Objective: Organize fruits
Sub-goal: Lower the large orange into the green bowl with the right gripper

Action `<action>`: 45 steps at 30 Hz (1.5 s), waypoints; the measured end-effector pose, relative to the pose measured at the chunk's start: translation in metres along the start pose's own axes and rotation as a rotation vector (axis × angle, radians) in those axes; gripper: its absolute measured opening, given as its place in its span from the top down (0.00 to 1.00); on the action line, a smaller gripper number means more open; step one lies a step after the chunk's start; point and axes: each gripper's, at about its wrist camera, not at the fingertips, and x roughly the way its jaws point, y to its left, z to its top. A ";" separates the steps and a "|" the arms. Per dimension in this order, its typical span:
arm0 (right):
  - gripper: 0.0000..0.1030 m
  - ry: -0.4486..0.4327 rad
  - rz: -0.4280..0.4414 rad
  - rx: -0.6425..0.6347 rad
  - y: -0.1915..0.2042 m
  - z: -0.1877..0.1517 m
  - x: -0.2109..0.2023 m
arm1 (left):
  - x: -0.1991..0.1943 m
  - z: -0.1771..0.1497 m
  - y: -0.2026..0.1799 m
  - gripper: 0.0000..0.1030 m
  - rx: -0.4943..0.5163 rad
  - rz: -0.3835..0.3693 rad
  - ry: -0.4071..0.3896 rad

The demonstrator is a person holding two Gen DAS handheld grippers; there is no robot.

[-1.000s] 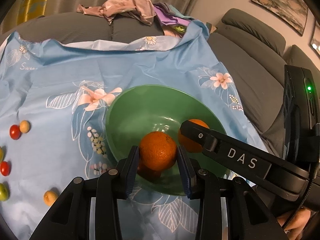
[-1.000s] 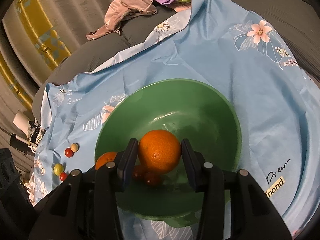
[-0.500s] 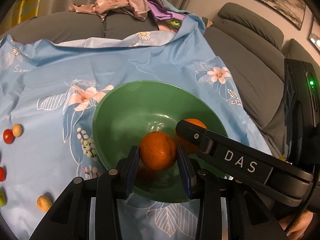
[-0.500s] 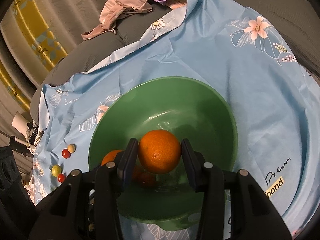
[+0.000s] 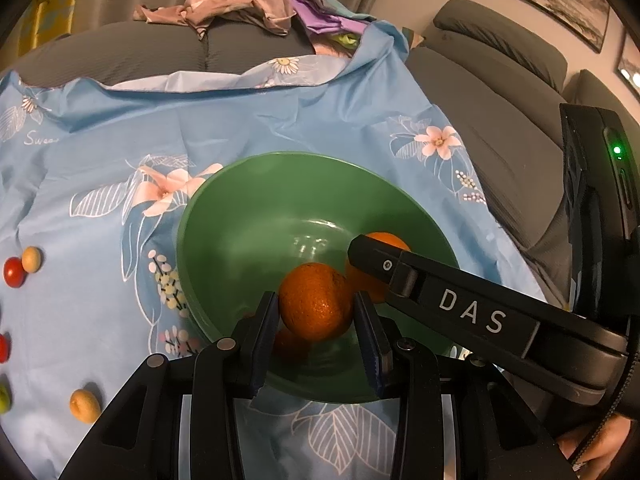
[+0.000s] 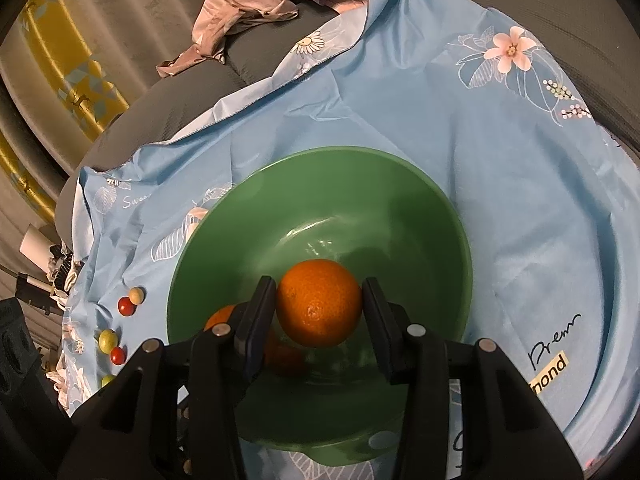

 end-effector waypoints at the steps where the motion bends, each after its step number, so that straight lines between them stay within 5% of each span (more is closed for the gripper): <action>1: 0.56 0.001 -0.003 -0.001 0.000 0.000 0.000 | 0.000 0.000 0.000 0.63 0.002 -0.001 0.001; 45: 0.56 0.016 -0.083 -0.040 0.003 -0.002 0.008 | 0.003 -0.003 -0.001 0.63 0.004 0.010 0.016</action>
